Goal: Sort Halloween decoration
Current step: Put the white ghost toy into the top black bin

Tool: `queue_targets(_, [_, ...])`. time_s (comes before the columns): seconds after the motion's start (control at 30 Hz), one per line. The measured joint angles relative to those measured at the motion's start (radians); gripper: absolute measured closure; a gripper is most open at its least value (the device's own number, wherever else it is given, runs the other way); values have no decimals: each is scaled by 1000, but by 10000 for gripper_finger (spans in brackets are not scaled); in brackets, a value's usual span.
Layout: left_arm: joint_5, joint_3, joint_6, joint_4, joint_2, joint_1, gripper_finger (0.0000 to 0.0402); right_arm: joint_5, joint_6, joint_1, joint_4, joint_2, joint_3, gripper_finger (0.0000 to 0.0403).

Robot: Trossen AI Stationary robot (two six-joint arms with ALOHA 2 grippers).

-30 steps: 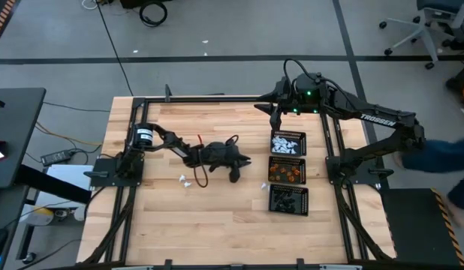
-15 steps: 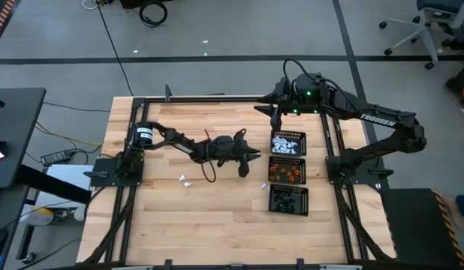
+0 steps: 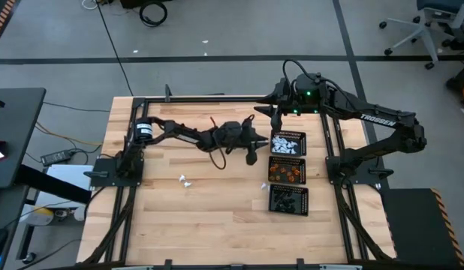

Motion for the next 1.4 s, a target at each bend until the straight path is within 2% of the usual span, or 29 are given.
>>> queue_targets(0.13, [51, 38, 0, -15, 16, 27, 342, 0, -1, 0, 2, 0, 0, 263])
queue_targets(0.37, [63, 163, 18, -25, 82, 35, 342, 0, 0, 0, 11, 0, 0, 263])
queue_targets(0.47, [66, 251, 18, -72, 134, 35, 342, 5, 10, 0, 21, 0, 0, 263])
queue_targets(0.8, [62, 594, 18, -401, 303, 37, 342, -3, 25, 0, 51, 0, 0, 263])
queue_targets(1.0, [63, 642, 14, -451, 328, 37, 339, -6, 21, 0, 51, 0, 0, 263])
queue_targets(1.1, [74, 642, 5, -453, 329, 36, 318, -6, 20, 0, 51, 0, 0, 263])
queue_targets(1.3, [96, 700, -46, -476, 329, 36, 250, -7, 22, 1, 52, 0, 0, 263])
queue_targets(1.4, [130, 762, -95, -656, 297, 43, 238, -10, 25, 7, 47, 0, 0, 263])
